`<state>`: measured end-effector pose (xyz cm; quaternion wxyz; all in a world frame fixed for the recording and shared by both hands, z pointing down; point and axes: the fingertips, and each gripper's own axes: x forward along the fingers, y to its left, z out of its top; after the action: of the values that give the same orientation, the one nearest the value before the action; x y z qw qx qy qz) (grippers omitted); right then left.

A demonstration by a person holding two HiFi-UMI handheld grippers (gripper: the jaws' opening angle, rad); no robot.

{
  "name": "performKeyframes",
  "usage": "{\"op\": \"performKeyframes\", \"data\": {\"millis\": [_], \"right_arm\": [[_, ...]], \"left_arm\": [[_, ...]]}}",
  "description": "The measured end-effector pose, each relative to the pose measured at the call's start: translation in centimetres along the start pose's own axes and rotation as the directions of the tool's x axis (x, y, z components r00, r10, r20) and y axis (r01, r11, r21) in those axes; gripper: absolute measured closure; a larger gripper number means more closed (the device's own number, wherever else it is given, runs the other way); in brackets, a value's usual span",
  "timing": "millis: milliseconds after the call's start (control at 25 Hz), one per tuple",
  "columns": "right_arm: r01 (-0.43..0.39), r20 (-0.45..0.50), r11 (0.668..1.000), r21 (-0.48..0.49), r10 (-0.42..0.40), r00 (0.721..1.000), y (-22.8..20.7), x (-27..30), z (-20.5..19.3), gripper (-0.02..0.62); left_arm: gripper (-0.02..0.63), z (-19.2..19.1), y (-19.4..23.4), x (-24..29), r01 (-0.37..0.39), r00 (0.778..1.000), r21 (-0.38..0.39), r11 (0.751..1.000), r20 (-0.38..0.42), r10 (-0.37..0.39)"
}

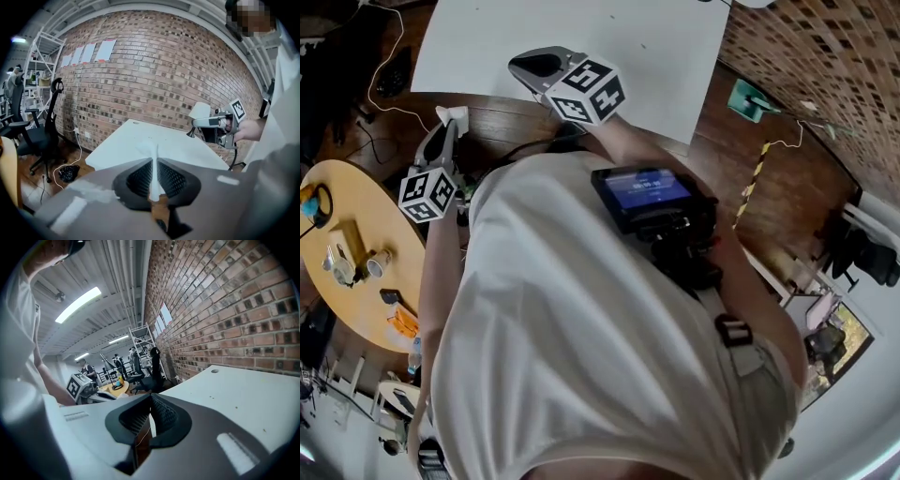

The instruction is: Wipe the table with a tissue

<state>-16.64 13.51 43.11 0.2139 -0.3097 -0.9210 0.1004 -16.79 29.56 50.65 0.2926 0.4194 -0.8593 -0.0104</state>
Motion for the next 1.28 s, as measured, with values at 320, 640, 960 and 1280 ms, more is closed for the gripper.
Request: {"op": "performKeyframes", "data": {"millis": [320,640,960,1280], "right_arm": [[0.105,0.04,0.992,0.067,-0.108,0.993,-4.2,-1.3,0.5,0.588],[0.22,0.038,0.969,0.115,-0.226,0.973,-8.2,0.8,1.7,0.588],[0.314,0.041,0.94,0.134,-0.322,0.946,-11.1,0.6,3.9,0.588],[0.434,0.019,0.879,0.197,-0.446,0.895,-12.8,0.8,3.4,0.588]], "left_arm": [[0.578,3.1,0.1,4.4,0.115,0.993,0.022,0.993,-0.015,-0.115],[0.578,6.0,1.2,11.6,0.298,0.952,0.062,0.953,-0.093,-0.292],[0.578,9.3,2.6,16.1,0.361,0.928,0.076,0.93,-0.127,-0.35],[0.578,9.3,6.5,20.3,0.378,0.912,0.071,0.923,-0.2,-0.358]]}}
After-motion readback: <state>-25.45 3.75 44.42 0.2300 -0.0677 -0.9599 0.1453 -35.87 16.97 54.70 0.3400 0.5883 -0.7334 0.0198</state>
